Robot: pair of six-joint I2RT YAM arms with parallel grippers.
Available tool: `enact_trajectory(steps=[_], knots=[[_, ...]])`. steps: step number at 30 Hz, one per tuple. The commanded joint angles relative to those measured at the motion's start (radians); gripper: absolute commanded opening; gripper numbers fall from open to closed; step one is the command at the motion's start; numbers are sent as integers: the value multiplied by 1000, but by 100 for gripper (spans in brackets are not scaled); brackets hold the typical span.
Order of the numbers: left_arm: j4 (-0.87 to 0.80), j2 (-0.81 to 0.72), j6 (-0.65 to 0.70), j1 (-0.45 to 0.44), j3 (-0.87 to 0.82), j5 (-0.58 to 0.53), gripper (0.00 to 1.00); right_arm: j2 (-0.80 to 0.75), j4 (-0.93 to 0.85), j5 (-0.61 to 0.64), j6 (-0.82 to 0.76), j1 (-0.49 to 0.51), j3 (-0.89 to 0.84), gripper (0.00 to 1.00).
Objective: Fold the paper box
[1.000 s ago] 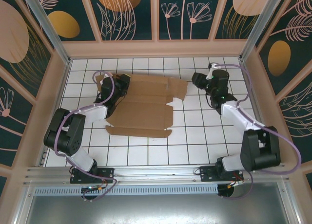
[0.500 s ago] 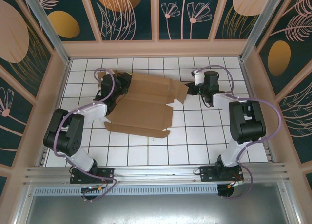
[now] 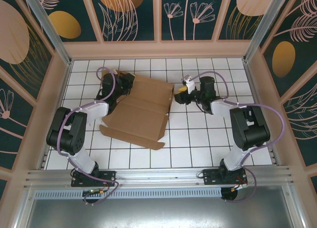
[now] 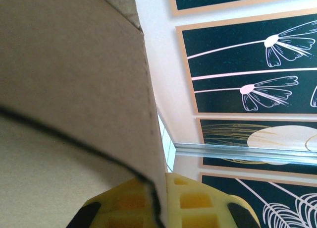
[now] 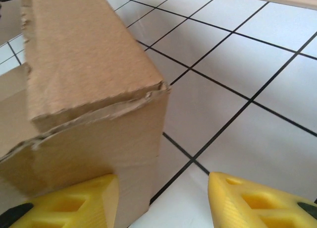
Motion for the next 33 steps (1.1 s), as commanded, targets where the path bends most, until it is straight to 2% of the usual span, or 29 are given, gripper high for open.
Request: enact_trajectory(steps=[1, 10, 18, 20, 26, 28, 31, 33], knots=[[34, 11, -26, 14, 20, 12, 0, -76, 74, -36, 49, 42, -52, 51], [60, 46, -28, 21, 22, 34, 0, -103, 136, -97, 98, 75, -127, 57], [86, 43, -33, 20, 9, 63, 0, 13, 129, -47, 147, 79, -14, 67], [87, 39, -33, 20, 5, 67, 0, 44, 116, -11, 152, 89, 17, 71], [99, 36, -39, 20, 1, 85, 0, 131, 12, 223, 135, 130, 123, 75], [97, 38, -41, 20, 3, 91, 0, 138, 38, 206, 157, 130, 118, 77], [90, 43, -41, 20, 10, 93, 0, 122, 140, 113, 187, 130, 78, 84], [37, 54, -45, 26, 37, 84, 0, 117, 181, 103, 210, 127, 67, 84]])
